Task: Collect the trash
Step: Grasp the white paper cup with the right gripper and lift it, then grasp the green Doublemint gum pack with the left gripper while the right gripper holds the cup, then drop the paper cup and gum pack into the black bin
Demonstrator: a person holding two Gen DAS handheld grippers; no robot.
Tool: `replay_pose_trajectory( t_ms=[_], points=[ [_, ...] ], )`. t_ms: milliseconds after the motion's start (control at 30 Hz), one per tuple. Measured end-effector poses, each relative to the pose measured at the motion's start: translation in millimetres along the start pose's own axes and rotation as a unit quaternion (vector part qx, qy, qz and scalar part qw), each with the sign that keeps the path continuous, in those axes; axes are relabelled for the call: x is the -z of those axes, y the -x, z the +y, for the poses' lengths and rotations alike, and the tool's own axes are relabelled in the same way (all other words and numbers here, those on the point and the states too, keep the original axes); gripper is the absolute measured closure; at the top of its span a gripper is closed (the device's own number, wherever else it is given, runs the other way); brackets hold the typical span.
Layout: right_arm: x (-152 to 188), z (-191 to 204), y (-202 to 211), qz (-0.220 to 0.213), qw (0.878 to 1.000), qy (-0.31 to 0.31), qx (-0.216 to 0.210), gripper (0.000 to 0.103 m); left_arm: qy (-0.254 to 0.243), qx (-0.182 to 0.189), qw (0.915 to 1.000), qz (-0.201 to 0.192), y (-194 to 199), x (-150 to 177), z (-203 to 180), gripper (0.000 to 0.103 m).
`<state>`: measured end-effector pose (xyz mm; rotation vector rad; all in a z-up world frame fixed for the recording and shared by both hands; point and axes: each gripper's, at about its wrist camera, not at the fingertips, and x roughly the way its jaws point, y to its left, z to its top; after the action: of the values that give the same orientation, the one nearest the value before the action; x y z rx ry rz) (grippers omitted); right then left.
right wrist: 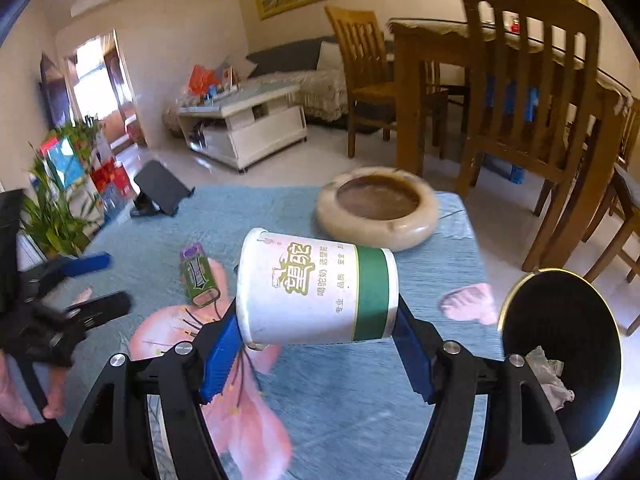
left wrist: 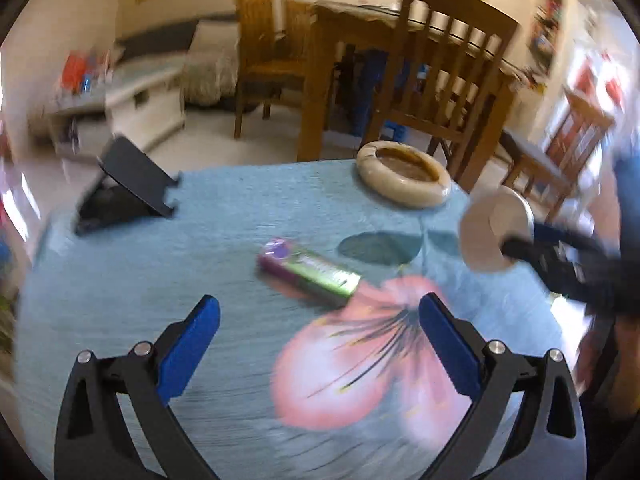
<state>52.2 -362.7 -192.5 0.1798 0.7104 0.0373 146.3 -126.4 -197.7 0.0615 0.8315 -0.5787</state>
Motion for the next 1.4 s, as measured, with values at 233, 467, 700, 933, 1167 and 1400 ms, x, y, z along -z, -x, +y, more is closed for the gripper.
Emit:
replay_pose_trajectory(
  t_ms=[233,467,700,933,1167,1400],
  points=[
    [-1,-18,10,-0.023,0.999,-0.030,-0.035,0.032,0.149,-0.104,0.9827,0.038,-64,-29,-14,0.003],
    [-2,-44,23,-0.038,0.993,-0.088,-0.072,0.032,0.144,-0.222,0.9601,0.090,-109,-24,-33,0.015],
    [2,-47,31,-0.048,0.991,-0.095,-0.081,0.032,0.158,-0.220,0.9593,0.080,-90,-26,-21,0.072],
    [4,-50,32,-0.046,0.991,-0.096,-0.080,0.032,0.148,-0.173,0.9709,0.075,-64,-7,-3,0.071],
    [5,-56,36,-0.052,0.989,-0.107,-0.091,0.032,0.103,-0.128,0.9844,0.064,-30,28,22,0.071],
    [5,-59,38,-0.053,0.989,-0.110,-0.086,0.032,0.083,-0.086,0.9921,0.039,-7,30,20,0.071]
  ],
)
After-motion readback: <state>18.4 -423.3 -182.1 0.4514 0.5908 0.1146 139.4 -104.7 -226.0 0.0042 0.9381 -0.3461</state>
